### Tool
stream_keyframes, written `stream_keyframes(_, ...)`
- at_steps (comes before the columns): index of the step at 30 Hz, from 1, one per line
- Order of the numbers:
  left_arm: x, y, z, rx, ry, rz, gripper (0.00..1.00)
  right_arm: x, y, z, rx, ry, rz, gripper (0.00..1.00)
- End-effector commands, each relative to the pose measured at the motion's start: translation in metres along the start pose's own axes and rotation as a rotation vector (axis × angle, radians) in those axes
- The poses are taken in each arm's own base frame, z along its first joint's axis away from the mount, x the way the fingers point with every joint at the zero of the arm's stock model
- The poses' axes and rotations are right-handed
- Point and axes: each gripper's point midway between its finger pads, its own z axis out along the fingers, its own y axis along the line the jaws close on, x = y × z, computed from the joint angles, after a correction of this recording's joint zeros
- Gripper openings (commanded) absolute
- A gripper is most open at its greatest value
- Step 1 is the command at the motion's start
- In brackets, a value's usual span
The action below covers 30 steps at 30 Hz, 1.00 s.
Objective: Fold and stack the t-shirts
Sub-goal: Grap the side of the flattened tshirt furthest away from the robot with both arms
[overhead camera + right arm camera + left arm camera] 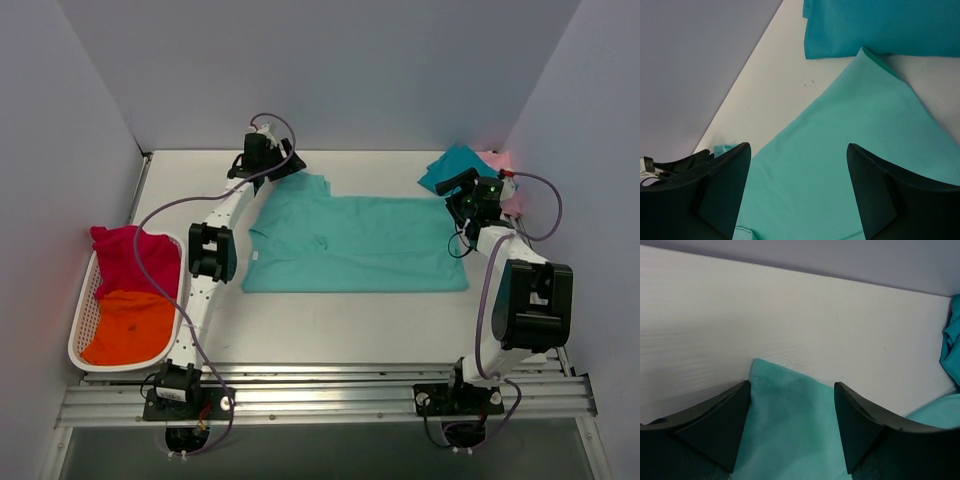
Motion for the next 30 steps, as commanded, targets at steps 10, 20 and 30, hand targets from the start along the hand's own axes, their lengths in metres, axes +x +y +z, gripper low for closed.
stream_keyframes(10, 0.023, 0.012, -0.005, -0.05, 0.09, -0.004, 0.43, -0.005, 0.003, 0.003, -0.033, -0.01, 0.009, 0.73)
stream_keyframes(20, 0.009, 0.046, -0.024, -0.138, 0.088, -0.007, 0.02, 0.01, -0.031, 0.034, 0.054, 0.029, 0.011, 0.72)
stream_keyframes(30, 0.007, 0.071, -0.039, -0.157, 0.122, -0.009, 0.02, 0.006, -0.041, 0.091, 0.126, 0.034, -0.025, 0.7)
